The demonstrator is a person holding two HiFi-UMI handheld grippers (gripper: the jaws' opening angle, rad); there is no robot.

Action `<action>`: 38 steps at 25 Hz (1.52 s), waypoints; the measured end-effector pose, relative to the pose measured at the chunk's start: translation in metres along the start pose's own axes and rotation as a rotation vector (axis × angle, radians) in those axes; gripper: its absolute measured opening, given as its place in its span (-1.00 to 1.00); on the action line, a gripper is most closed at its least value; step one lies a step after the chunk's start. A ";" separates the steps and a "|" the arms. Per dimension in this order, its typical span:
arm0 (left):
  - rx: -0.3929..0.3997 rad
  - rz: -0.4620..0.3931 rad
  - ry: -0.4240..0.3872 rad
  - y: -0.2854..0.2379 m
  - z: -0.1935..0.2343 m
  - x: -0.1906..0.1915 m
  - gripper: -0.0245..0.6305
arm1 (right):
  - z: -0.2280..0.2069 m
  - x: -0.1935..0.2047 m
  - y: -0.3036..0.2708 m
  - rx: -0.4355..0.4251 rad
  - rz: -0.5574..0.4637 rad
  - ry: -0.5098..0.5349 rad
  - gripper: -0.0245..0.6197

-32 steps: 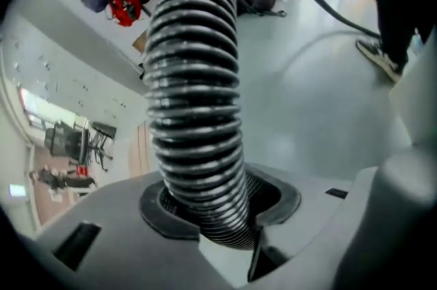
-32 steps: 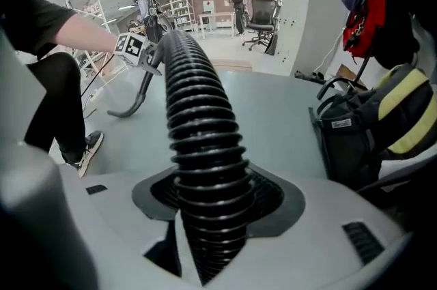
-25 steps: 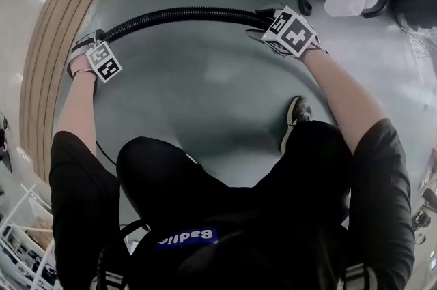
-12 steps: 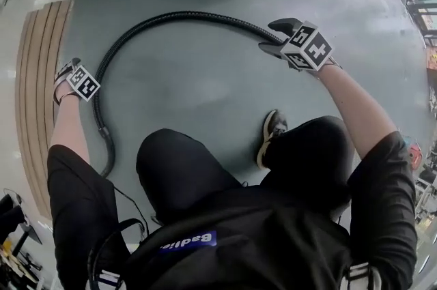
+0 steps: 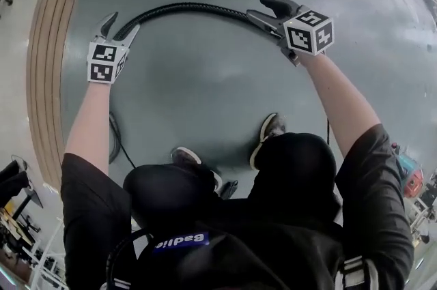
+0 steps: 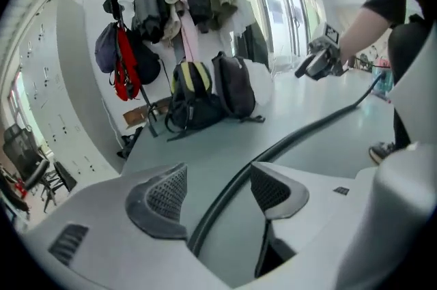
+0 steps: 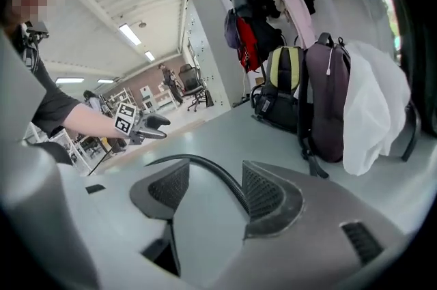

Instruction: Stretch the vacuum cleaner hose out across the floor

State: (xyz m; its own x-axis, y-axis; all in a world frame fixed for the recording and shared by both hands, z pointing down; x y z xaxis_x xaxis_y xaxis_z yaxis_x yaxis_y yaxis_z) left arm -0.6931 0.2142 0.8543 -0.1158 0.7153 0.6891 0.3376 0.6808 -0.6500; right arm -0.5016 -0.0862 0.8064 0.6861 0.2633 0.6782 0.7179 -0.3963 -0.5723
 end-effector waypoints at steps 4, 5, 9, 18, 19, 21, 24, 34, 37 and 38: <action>0.069 -0.147 0.093 0.029 -0.017 -0.083 -0.02 | 0.024 -0.041 0.011 -0.051 -0.039 -0.017 -0.17; 0.094 -0.182 0.113 0.043 -0.020 -0.105 -0.02 | 0.035 -0.049 0.019 -0.061 -0.039 -0.023 -0.17; 0.176 -0.329 0.163 0.111 -0.025 -0.204 -0.10 | 0.077 -0.081 0.074 -0.089 -0.063 -0.079 -0.17; 0.233 -0.509 0.320 0.334 -0.041 -0.413 -0.18 | 0.232 -0.147 0.327 -0.112 -0.306 -0.370 -0.17; 0.244 -0.510 0.337 0.357 -0.048 -0.432 -0.18 | 0.248 -0.152 0.356 -0.098 -0.324 -0.386 -0.17; 0.261 -0.520 0.377 0.399 -0.057 -0.471 -0.19 | 0.276 -0.166 0.409 -0.076 -0.366 -0.414 -0.17; 0.312 -0.564 0.405 0.452 -0.072 -0.527 -0.19 | 0.319 -0.185 0.474 -0.053 -0.423 -0.434 -0.17; 0.640 -0.723 0.238 0.611 -0.125 -0.611 -0.19 | 0.485 -0.194 0.592 0.120 -0.637 -0.414 -0.17; 0.696 -0.749 0.236 0.640 -0.137 -0.620 -0.21 | 0.523 -0.189 0.612 0.137 -0.661 -0.407 -0.17; 0.708 -0.758 0.239 0.648 -0.143 -0.624 -0.23 | 0.533 -0.187 0.619 0.137 -0.668 -0.399 -0.17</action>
State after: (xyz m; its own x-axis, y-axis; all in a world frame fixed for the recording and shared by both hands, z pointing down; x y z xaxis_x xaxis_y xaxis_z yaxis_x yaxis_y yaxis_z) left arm -0.2689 0.1867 0.0489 0.1447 0.0691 0.9871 -0.3744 0.9272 -0.0101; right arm -0.1226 0.0880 0.0791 0.0762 0.7131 0.6969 0.9833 0.0620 -0.1710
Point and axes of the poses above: the fingertips, and each gripper's own axes: y backward along the fingers, z to its left, x out of its underside, the point moved 3 cm from there along y, backward along the fingers, and after that the axes turned 11 degrees about -y, right-handed, at the moved point
